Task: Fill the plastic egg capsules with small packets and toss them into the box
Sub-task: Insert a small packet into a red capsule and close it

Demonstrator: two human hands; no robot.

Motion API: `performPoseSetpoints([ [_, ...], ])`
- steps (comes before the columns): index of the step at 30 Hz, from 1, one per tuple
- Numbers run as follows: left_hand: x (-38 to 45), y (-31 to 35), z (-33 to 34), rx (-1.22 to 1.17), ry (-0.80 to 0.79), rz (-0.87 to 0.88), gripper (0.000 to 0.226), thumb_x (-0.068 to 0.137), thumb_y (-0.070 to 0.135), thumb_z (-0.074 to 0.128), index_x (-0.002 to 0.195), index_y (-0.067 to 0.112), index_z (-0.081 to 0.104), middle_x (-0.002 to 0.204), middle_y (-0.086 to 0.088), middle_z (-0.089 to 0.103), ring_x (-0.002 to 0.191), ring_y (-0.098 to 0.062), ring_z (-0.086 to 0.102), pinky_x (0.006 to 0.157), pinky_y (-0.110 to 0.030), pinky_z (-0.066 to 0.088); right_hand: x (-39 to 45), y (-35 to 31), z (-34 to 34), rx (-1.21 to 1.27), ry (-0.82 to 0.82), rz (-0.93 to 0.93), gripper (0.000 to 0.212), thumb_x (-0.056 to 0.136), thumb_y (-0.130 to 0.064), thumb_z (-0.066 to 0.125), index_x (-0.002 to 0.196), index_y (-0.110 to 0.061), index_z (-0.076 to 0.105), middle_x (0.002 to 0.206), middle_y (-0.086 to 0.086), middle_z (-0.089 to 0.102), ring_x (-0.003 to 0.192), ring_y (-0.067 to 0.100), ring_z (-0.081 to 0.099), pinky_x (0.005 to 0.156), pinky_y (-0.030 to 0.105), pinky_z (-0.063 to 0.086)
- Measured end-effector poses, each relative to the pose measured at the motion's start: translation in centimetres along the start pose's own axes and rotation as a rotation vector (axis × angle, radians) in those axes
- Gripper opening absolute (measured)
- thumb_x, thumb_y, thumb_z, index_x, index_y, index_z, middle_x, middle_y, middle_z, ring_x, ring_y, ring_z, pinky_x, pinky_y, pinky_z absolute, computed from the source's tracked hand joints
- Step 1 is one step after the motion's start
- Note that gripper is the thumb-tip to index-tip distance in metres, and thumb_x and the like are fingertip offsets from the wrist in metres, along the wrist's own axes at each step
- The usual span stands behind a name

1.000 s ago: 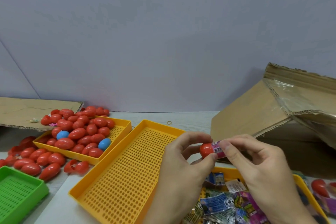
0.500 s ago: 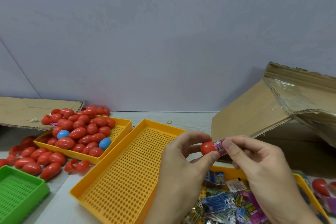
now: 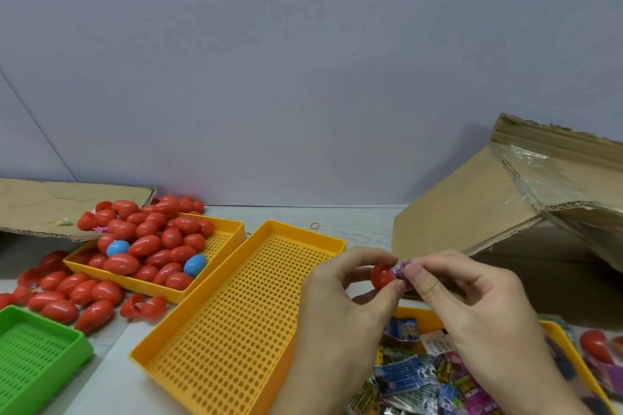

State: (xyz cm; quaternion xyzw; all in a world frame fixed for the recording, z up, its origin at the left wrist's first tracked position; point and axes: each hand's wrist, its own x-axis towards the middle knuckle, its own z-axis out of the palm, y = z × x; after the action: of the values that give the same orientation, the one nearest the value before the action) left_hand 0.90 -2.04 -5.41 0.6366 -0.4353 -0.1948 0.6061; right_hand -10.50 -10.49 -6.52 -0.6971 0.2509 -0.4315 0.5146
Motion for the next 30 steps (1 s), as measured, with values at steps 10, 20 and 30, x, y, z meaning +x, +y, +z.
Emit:
performPoseSetpoints([
  [10, 0.0, 0.0, 0.0, -0.07, 0.046, 0.003, 0.014, 0.083, 0.008, 0.076, 0.089, 0.021, 0.074, 0.089, 0.004, 0.074, 0.088, -0.011, 0.068, 0.069, -0.016, 0.054, -0.3, 0.3, 0.2, -0.292, 0.04, -0.158, 0.027, 0.075, -0.032, 0.076, 0.098, -0.043, 0.068, 0.098, -0.014, 0.058, 0.087, 0.012, 0.055, 0.059, 0.023, 0.044],
  [20, 0.2, -0.4, 0.4, -0.115, 0.091, 0.006, 0.004, 0.084, 0.018, 0.078, 0.085, 0.02, 0.074, 0.087, 0.0, 0.075, 0.088, -0.018, 0.071, 0.08, -0.043, 0.059, -0.4, 0.9, 1.3, -0.609, 0.152, -0.266, 0.041, 0.063, -0.043, 0.074, 0.102, -0.037, 0.064, 0.097, -0.021, 0.046, 0.09, 0.0, 0.042, 0.067, 0.011, 0.032],
  [30, 0.2, -1.0, 0.8, -0.063, 0.099, -0.001, 0.009, 0.083, 0.018, 0.077, 0.08, 0.023, 0.07, 0.083, 0.003, 0.073, 0.082, -0.016, 0.07, 0.075, -0.036, 0.059, -0.4, 0.9, 1.3, -0.644, 0.165, -0.274, 0.046, 0.061, -0.04, 0.072, 0.101, -0.018, 0.073, 0.092, -0.009, 0.051, 0.088, 0.005, 0.046, 0.066, 0.011, 0.034],
])
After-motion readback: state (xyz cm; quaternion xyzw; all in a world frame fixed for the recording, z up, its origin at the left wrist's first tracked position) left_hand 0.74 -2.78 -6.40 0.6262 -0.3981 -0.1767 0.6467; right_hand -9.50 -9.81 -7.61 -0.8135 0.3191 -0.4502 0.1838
